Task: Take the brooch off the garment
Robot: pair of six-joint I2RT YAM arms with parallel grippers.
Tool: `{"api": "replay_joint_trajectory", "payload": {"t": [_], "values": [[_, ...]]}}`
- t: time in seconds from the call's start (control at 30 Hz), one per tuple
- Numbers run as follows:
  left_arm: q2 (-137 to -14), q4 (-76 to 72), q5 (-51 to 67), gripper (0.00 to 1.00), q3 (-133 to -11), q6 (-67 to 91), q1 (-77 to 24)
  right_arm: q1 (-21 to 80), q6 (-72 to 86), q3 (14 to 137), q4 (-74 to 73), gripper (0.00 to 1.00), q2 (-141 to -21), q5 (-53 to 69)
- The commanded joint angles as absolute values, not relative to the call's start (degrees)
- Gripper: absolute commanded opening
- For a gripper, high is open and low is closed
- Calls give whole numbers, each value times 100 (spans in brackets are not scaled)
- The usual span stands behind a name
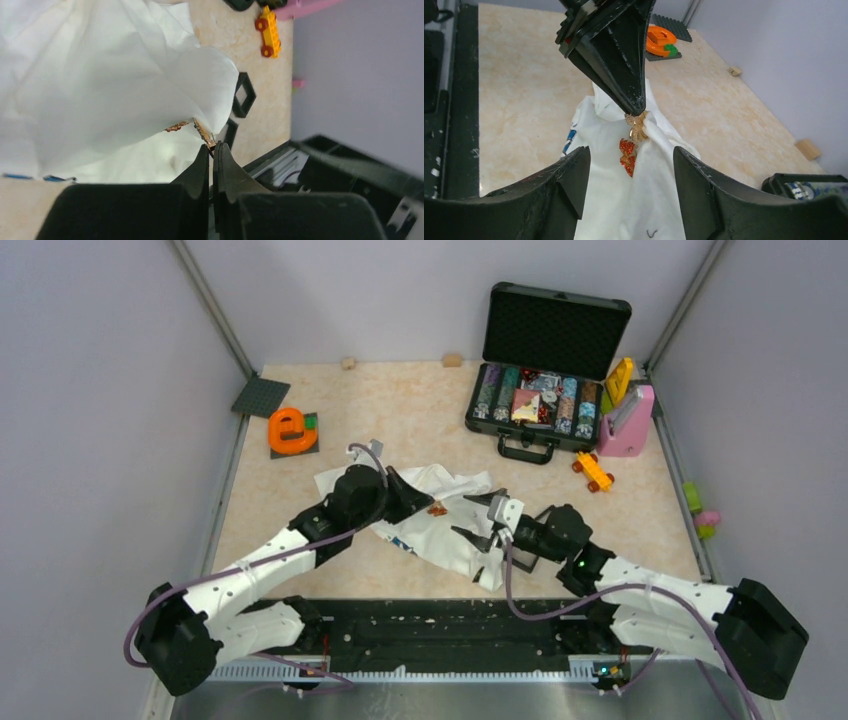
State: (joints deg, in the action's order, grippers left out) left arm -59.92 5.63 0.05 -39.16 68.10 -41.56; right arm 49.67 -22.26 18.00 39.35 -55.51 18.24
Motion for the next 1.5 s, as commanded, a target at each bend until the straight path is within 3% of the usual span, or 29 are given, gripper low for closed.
{"api": "replay_joint_trajectory", "payload": {"t": [0.0, 0.1, 0.23, 0.33, 0.5, 0.7, 0.87, 1.23, 1.4, 1.47], "values": [[-5961, -172, 1156, 0, -4306, 3602, -4034, 5020, -558, 2132, 3434, 68, -5196, 1324], [-6068, -34, 1993, 0, -4569, 2561, -3939, 4823, 415, 2550, 2738, 76, -5088, 874], [-6308, 211, 3258, 0, -4857, 1537, -3920, 4123, 1040, 3265, 1833, 77, -5355, 1943], [-6534, 304, 3879, 0, -5055, 1063, -3920, 3976, 730, 3749, 1000, 77, -5604, 2250], [-6744, 674, 4878, 0, -5402, 217, -3920, 3953, 134, 3976, 891, 76, -5822, 3298], [-6527, 1101, 4707, 0, -5409, -680, -3911, 3543, 233, 4138, 916, 79, -6274, 4734], [-6333, 858, 4724, 0, -5154, -885, -3903, 3446, 160, 3947, 1240, 79, -6302, 5170], [-6248, 870, 5179, 0, -5169, -1037, -3902, 3454, 171, 4357, 878, 43, -6962, 5847], [-6212, 888, 5342, 0, -5155, -1065, -3903, 3457, 519, 4194, 1361, 41, -6867, 6027], [-6228, 888, 5321, 0, -5180, -1032, -3900, 3462, 649, 4167, 1484, 32, -6820, 6091]]}}
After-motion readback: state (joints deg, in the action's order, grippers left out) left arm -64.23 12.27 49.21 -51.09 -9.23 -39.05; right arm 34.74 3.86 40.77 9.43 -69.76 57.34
